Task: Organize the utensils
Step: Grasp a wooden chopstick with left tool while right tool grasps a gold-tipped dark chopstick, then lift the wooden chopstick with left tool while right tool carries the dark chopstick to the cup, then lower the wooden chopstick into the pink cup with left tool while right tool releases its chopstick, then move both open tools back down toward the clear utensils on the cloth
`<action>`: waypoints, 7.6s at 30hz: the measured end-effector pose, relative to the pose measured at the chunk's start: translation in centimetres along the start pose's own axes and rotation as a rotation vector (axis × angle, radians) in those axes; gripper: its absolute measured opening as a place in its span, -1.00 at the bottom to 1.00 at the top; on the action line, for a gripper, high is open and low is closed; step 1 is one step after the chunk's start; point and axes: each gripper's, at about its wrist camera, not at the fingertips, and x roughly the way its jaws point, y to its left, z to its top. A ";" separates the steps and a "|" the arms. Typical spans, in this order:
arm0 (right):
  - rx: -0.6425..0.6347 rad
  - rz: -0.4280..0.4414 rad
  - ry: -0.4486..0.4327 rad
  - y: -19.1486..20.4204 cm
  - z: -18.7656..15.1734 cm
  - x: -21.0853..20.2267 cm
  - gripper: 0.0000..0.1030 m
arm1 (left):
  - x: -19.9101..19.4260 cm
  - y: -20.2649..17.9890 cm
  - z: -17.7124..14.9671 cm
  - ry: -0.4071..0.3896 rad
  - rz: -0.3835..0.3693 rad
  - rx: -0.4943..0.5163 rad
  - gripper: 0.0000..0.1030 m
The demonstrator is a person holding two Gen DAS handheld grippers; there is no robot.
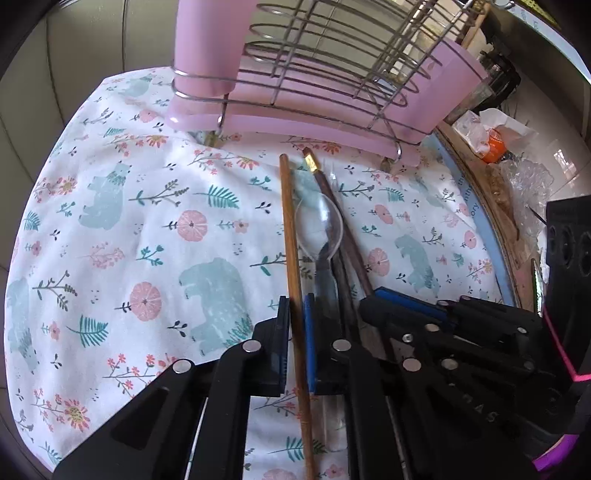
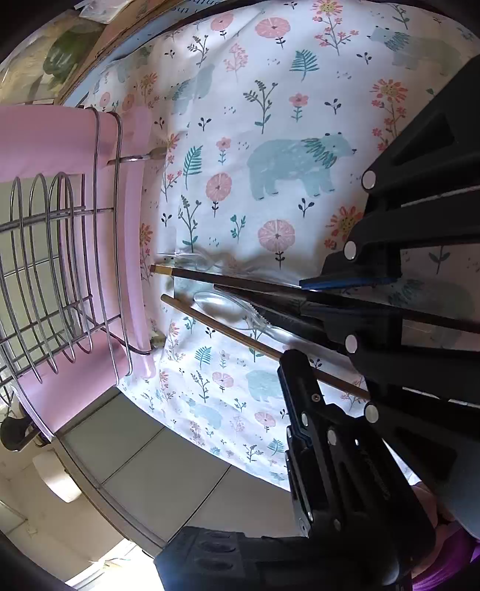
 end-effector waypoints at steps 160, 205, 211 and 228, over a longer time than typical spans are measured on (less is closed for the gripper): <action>0.072 -0.228 -0.657 -8.0 18.3 -16.8 -0.85 | -14.1 5.2 17.5 -0.739 0.098 -0.041 -0.88; 0.041 -0.196 -0.358 -2.6 3.1 -11.8 -0.47 | -12.0 4.5 3.0 -0.429 0.039 -0.056 -0.22; 0.117 -0.130 -0.261 -4.5 2.2 -10.1 -0.58 | -10.0 4.5 2.0 -0.319 -0.011 -0.060 -0.22; 0.262 0.010 -0.134 -7.9 0.5 -6.4 -0.57 | 1.9 -0.7 5.2 0.076 0.039 0.029 -0.22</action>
